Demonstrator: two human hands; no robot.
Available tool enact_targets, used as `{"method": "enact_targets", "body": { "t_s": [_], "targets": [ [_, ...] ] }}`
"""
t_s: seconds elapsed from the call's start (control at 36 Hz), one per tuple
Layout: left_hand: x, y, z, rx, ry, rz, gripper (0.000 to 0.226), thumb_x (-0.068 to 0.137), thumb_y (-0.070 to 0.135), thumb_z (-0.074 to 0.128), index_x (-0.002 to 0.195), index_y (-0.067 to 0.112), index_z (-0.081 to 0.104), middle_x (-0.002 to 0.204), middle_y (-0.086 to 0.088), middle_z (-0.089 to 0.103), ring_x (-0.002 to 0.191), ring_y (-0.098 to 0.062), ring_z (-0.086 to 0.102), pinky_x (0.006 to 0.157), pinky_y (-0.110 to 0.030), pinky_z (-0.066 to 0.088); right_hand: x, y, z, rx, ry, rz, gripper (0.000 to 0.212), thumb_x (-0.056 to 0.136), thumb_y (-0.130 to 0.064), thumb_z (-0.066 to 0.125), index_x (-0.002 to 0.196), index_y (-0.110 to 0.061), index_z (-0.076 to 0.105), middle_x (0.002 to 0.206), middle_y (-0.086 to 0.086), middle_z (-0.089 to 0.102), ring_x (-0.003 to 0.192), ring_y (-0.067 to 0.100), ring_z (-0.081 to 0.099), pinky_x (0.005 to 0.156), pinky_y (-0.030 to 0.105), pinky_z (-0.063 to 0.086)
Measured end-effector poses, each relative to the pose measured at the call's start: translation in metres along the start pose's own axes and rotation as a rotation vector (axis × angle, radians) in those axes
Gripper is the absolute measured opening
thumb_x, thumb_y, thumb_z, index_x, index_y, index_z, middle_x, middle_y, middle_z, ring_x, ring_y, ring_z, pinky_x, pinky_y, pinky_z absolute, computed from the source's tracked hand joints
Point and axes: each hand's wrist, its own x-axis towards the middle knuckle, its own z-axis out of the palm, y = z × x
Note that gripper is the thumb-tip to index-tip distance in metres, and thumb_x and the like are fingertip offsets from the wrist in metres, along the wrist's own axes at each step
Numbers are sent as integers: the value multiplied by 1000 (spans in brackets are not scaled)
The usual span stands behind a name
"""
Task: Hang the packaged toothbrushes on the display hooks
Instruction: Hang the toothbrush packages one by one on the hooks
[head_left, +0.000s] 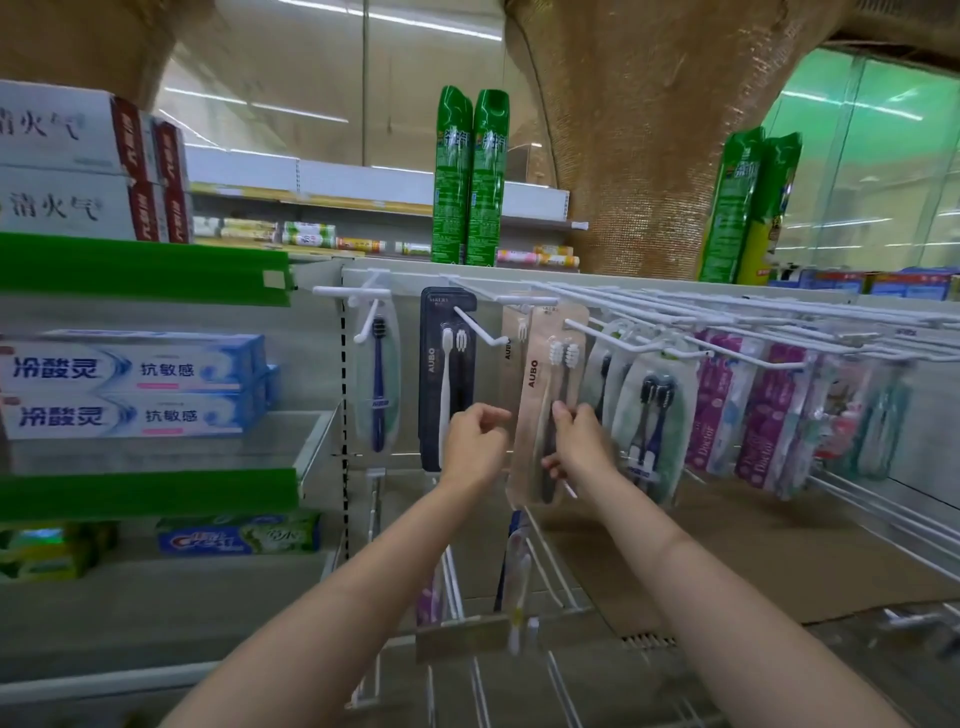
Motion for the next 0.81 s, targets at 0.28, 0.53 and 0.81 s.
{"method": "enact_targets", "body": {
  "t_s": [0.28,0.53,0.81],
  "targets": [
    [5,0,2,31,-39,29,23,91,2,48,108,9,61,107,-2,60,97,-10,53,73,-15,41,42,-16,25,113,3,122,32,101,-32,32,120,-8,42,111,21,56,47,22,63,28,17,39],
    [20,-2,-4,47,-45,35,19,91,7,49,99,17,62,89,11,57,88,-10,56,74,-24,46,71,-18,33,34,37,103,34,102,-30,30,129,-9,36,120,21,52,53,23,55,33,25,43],
    [27,-7,-9,59,-47,-23,21,91,8,48,105,16,62,104,6,59,99,-8,53,83,-21,39,85,-15,44,-40,48,101,47,101,-35,30,139,-8,31,124,21,53,69,28,60,30,20,37]
  ]
}}
